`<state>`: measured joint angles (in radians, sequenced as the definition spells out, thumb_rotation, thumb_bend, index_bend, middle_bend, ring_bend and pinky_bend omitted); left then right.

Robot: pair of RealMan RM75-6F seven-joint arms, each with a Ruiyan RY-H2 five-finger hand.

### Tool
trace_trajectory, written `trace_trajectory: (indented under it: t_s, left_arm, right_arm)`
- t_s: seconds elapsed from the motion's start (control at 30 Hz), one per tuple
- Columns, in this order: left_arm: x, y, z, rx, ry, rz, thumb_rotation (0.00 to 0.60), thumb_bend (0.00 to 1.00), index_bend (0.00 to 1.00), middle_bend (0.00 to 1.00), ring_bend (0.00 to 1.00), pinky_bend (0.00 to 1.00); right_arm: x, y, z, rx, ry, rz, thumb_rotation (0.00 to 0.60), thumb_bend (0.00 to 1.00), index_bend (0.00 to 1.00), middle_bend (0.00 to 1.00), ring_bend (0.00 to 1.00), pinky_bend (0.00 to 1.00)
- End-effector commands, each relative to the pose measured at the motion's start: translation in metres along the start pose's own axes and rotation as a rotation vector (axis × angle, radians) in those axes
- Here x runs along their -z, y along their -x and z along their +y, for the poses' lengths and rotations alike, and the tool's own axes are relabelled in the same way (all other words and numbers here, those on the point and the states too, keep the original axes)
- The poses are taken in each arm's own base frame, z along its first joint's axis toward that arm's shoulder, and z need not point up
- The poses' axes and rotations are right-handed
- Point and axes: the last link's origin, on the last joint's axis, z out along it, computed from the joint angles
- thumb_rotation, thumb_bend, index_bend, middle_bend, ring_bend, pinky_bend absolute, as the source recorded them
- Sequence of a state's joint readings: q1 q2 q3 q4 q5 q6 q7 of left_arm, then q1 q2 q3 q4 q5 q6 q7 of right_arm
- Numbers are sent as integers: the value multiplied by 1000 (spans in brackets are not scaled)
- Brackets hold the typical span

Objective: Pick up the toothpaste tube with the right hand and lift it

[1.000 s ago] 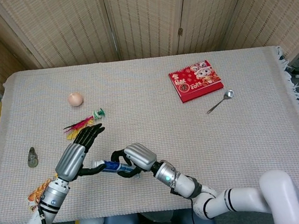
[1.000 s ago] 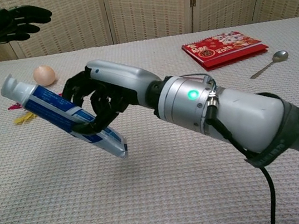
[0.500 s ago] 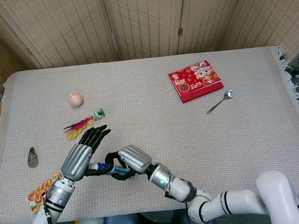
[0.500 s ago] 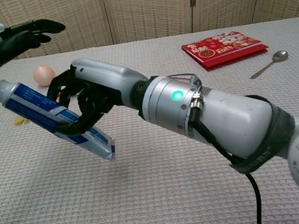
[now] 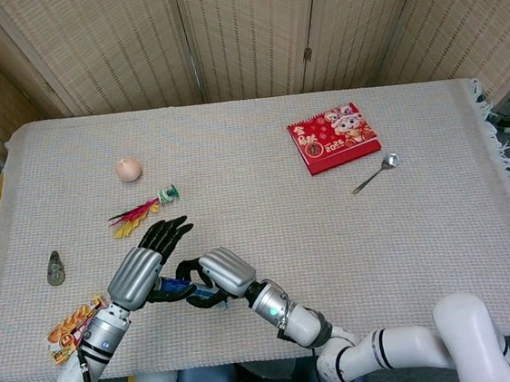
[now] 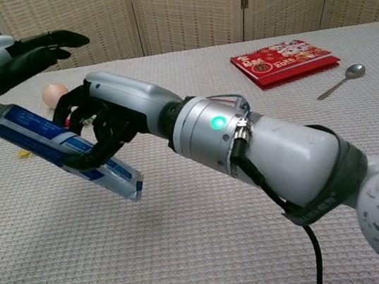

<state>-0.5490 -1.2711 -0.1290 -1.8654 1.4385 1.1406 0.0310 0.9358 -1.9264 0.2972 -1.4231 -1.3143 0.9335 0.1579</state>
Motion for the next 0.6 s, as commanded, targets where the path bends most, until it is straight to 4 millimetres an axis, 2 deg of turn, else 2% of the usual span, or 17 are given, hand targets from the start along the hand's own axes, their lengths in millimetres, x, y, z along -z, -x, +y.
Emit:
trace_trajectory:
  t_s: [0.03,0.6]
  left_arm:
    - [0,0,0,-1,0,-1,30,58,63,41,0,0]
    - [0,0,0,12,-7,-9,32,58,30,30,0,0]
  right_arm:
    - [0,1,0,-2,-2,1,600,888,813,677,706,540]
    - [-2,1,1,-5,-5,5,600,890,813,678,707,540]
